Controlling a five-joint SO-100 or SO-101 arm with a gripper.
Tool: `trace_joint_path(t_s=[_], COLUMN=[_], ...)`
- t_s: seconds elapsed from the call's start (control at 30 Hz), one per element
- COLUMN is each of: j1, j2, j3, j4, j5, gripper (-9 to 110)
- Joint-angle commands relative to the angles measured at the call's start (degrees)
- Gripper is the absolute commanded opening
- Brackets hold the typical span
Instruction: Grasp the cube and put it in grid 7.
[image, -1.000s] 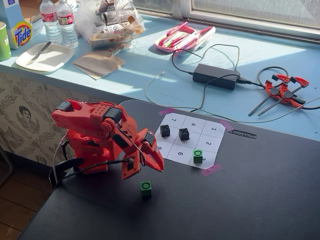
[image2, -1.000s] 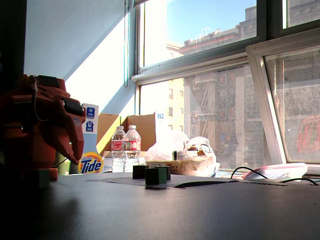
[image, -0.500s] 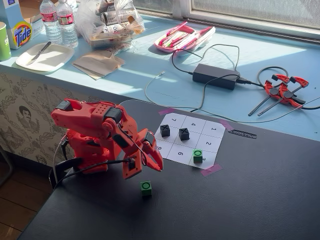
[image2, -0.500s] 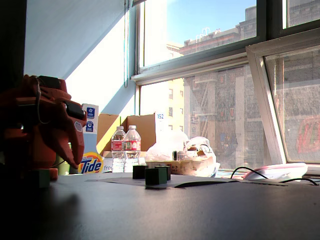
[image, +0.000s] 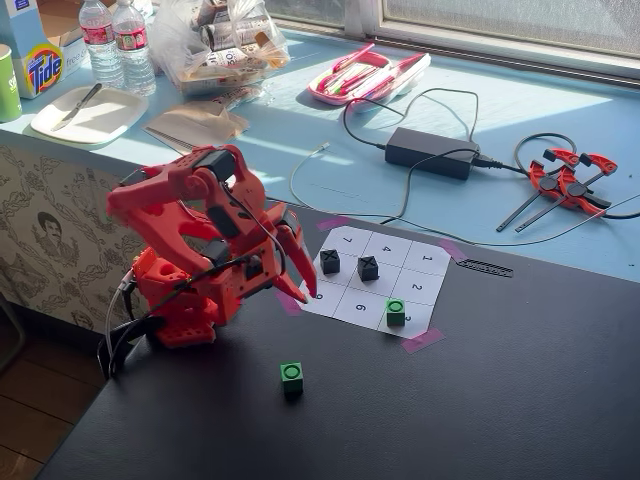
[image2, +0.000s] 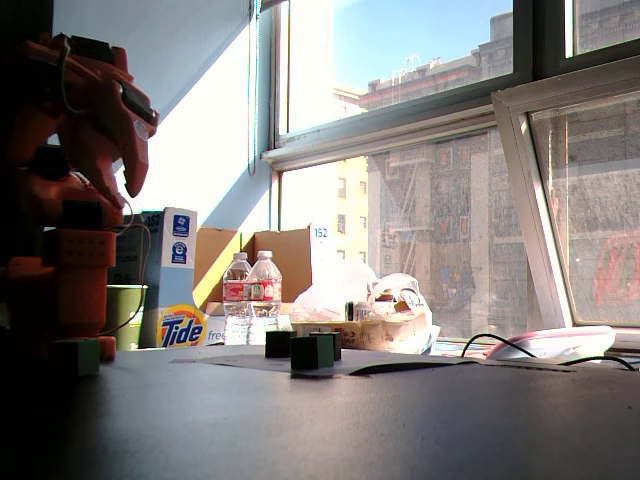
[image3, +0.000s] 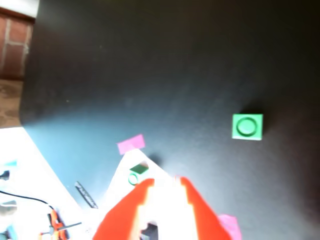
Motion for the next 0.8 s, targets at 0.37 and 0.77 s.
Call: trace_joint_path(t_s=[0.37,0.77], j1=[12.6,14.5], j2=[-19.6,-24.2], j3=[2.8,18.5], j4=[-6.4,-22.8], j5=[-23.8,-25.4], gripper=[32,40])
